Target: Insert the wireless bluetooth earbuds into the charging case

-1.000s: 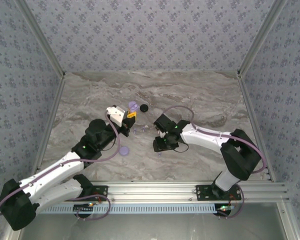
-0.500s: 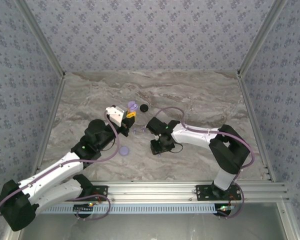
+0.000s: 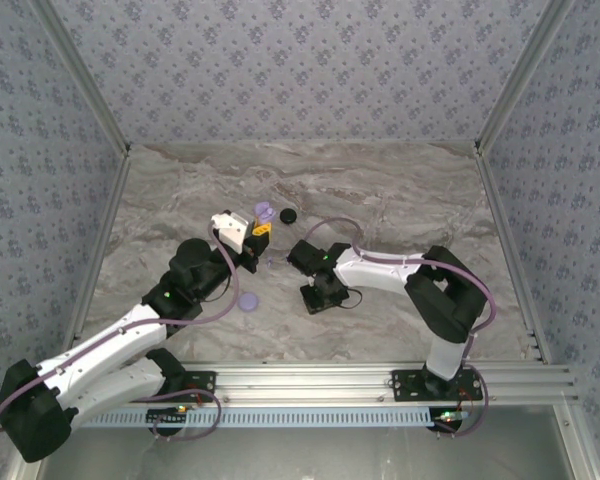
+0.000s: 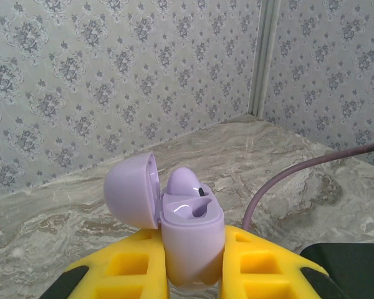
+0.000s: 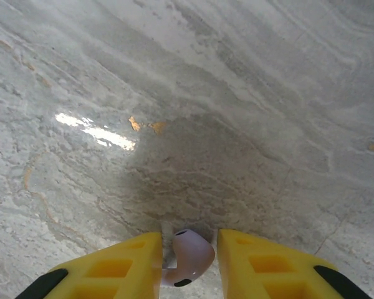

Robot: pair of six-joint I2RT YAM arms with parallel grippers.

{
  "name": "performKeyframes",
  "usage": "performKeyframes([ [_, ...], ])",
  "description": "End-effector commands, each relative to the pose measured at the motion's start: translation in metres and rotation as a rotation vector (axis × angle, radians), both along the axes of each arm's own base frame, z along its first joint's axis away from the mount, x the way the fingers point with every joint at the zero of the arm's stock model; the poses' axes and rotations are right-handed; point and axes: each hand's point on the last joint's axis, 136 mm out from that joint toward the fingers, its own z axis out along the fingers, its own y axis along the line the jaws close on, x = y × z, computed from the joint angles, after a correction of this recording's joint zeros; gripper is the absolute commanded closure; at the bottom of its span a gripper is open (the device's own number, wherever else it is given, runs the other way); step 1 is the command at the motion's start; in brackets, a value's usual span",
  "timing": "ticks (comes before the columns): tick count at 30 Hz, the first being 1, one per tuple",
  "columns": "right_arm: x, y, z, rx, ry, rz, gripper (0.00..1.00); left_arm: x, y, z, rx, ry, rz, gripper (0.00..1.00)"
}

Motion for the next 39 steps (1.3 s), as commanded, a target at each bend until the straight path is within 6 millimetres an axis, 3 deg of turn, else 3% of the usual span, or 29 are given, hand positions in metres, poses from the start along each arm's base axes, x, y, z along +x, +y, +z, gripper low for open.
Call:
performKeyframes([
  [1,-0.003,-0.005,-0.004,-0.049,0.007,0.022,0.70,-0.001,0.002,0.010,-0.016,-0.022,0.009,1.00],
  [10,-0.002,-0.006,-0.002,-0.043,-0.011,0.028,0.77,-0.001,0.001,0.009,-0.014,-0.018,0.008,1.00],
  [16,0.012,-0.007,0.024,0.035,-0.119,0.033,0.79,-0.003,-0.001,0.009,-0.015,-0.018,-0.006,1.00],
  [22,0.039,-0.024,0.090,0.136,-0.323,0.034,0.79,-0.009,-0.014,0.011,-0.024,-0.024,-0.087,1.00],
  [29,0.064,-0.040,0.195,0.329,-0.608,0.087,0.80,-0.021,-0.046,0.013,-0.024,-0.008,-0.270,1.00],
  [34,0.065,-0.043,0.260,0.426,-0.789,0.175,0.79,-0.029,-0.068,0.014,-0.027,0.010,-0.399,1.00],
  [39,0.056,-0.035,0.302,0.521,-0.897,0.265,0.79,-0.032,-0.081,0.012,-0.036,0.029,-0.470,1.00],
])
